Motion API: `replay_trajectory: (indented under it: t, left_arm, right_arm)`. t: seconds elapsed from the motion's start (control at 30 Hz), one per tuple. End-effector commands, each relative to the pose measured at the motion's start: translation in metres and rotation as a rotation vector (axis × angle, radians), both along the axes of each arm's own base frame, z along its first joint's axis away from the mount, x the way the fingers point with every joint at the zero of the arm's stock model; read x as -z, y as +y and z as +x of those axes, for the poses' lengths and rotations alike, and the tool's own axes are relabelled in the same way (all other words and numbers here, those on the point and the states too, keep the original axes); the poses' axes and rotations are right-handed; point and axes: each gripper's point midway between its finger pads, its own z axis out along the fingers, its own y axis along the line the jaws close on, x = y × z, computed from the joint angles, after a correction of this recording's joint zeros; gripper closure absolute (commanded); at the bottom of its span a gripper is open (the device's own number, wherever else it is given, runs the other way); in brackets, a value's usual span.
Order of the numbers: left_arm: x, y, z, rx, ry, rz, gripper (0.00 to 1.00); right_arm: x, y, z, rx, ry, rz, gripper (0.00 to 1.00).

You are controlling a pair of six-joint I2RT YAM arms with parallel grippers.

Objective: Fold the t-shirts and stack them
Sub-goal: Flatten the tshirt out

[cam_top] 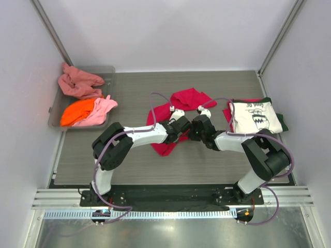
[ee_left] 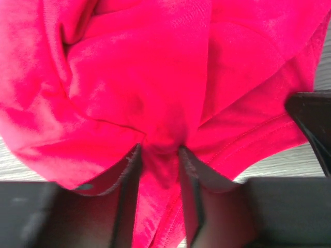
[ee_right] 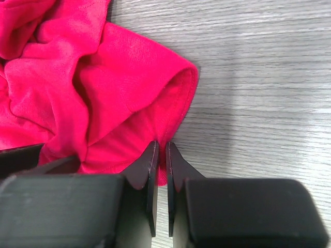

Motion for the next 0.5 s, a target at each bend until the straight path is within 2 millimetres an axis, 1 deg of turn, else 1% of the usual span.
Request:
replay_trajectory:
  t: [0.0, 0.03, 0.07, 0.13, 0.17, 0.2, 0.23, 0.27, 0.3, 0.33, 0.37, 0.4, 0.43, 0.47]
  left_arm:
    - [0.003, -0.001, 0.004, -0.019, 0.034, -0.076, 0.69]
    - [0.0, -0.003, 0.006, -0.02, 0.03, -0.103, 0.78]
    - [-0.008, -0.002, 0.008, -0.025, 0.026, -0.133, 0.84]
    - [-0.015, 0.009, 0.015, -0.056, 0.028, -0.173, 1.0]
    - [-0.03, 0.007, 0.015, -0.046, 0.039, -0.239, 1.0]
    - [-0.038, 0.017, 0.026, -0.074, 0.035, -0.28, 1.0]
    - [-0.039, 0.024, 0.027, -0.089, 0.042, -0.312, 1.0]
    - [-0.061, 0.028, 0.03, -0.093, 0.019, -0.375, 1.0]
    - [-0.068, 0.033, 0.032, -0.099, 0.029, -0.424, 1.0]
    - [-0.073, 0.051, 0.042, -0.153, 0.02, -0.475, 1.0]
    - [-0.079, 0.063, 0.047, -0.185, 0.015, -0.521, 1.0]
    - [-0.103, 0.073, 0.05, -0.203, -0.026, -0.597, 1.0]
    - [-0.116, 0.074, 0.053, -0.194, -0.031, -0.684, 1.0]
    - [-0.117, 0.1, 0.062, -0.282, -0.035, -0.747, 1.0]
  right_arm:
    - [-0.014, -0.002, 0.007, 0.027, -0.043, 0.028, 0.99]
    - [-0.014, -0.003, 0.007, 0.029, -0.043, 0.028, 0.99]
    - [-0.013, -0.004, 0.007, 0.034, -0.04, 0.025, 0.99]
    - [-0.013, -0.007, 0.008, 0.042, -0.042, 0.021, 0.99]
    - [-0.015, -0.009, 0.008, 0.045, -0.046, 0.02, 0.99]
    - [-0.015, -0.011, 0.008, 0.052, -0.046, 0.017, 0.99]
    - [-0.016, -0.014, 0.008, 0.059, -0.048, 0.017, 0.99]
    - [-0.02, -0.016, 0.009, 0.066, -0.058, 0.024, 0.99]
    - [-0.023, -0.019, 0.009, 0.073, -0.062, 0.023, 0.99]
    - [-0.027, -0.024, 0.012, 0.091, -0.071, 0.023, 0.99]
    - [-0.04, -0.027, 0.015, 0.1, -0.099, 0.03, 0.99]
    - [-0.043, -0.032, 0.015, 0.109, -0.091, 0.019, 0.99]
    - [-0.059, -0.032, 0.022, 0.115, -0.113, 0.029, 0.99]
    - [-0.069, -0.036, 0.026, 0.122, -0.119, 0.034, 0.99]
